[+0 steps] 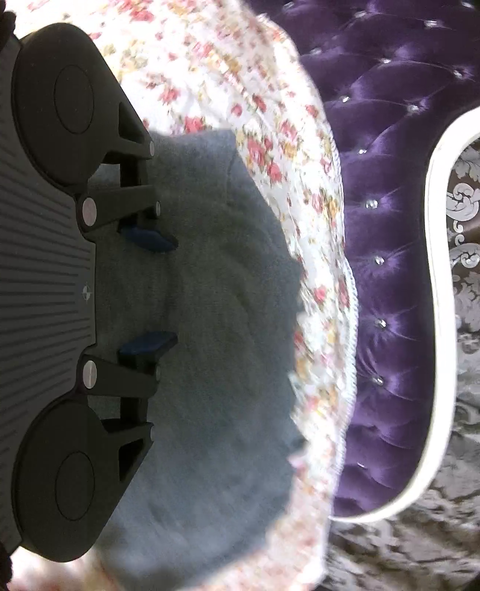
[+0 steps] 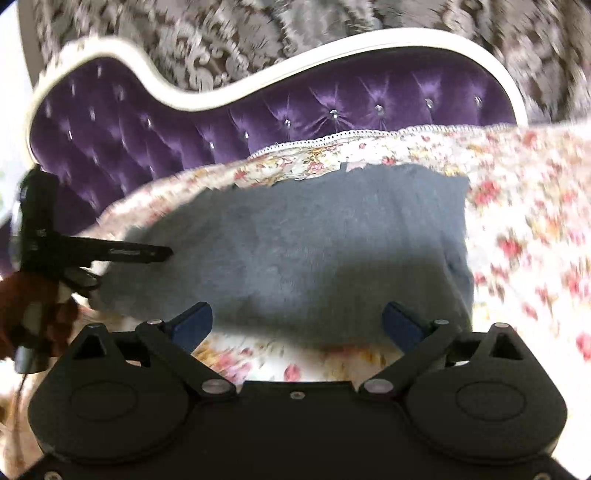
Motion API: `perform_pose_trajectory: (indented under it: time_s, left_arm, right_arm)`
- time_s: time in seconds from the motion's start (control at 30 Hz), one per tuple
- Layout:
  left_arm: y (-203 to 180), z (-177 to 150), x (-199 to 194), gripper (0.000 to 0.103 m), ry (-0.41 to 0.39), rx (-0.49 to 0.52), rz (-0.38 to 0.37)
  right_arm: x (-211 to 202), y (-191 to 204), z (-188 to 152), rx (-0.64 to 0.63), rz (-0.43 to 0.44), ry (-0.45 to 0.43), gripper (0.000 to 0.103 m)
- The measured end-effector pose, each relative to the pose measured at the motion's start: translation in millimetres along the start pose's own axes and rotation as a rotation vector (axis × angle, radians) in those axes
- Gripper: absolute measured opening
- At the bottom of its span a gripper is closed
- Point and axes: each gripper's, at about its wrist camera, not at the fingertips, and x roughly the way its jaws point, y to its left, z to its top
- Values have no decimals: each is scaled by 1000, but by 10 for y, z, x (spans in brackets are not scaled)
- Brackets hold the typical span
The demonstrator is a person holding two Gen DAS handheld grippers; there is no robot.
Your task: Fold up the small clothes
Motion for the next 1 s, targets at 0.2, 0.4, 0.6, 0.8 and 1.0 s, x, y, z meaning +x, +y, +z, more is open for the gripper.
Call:
perform_pose_trajectory:
  time_s: [0.2,0.4,0.6,0.8,1.0]
  left_arm:
    - [-369,183,-76,47,-29,-12,-92]
    - [-628,179,280,47,26,-35,-79]
    - [-705,94,395,48,43,-29,-42]
    - [-628,103,435,48,66,-50,-84]
    - [-651,105,425,48,69,-41,-87]
  right_arm:
    - [-194,-297,-71,166,75,-26,100]
    - [-282,-567,-22,229,107,-67,100]
    - [-190,-856,105,241,113,-64,103]
    - [56,-1111,162,297,145,-31,103]
    - [301,-1188,240,322,212,-16,103]
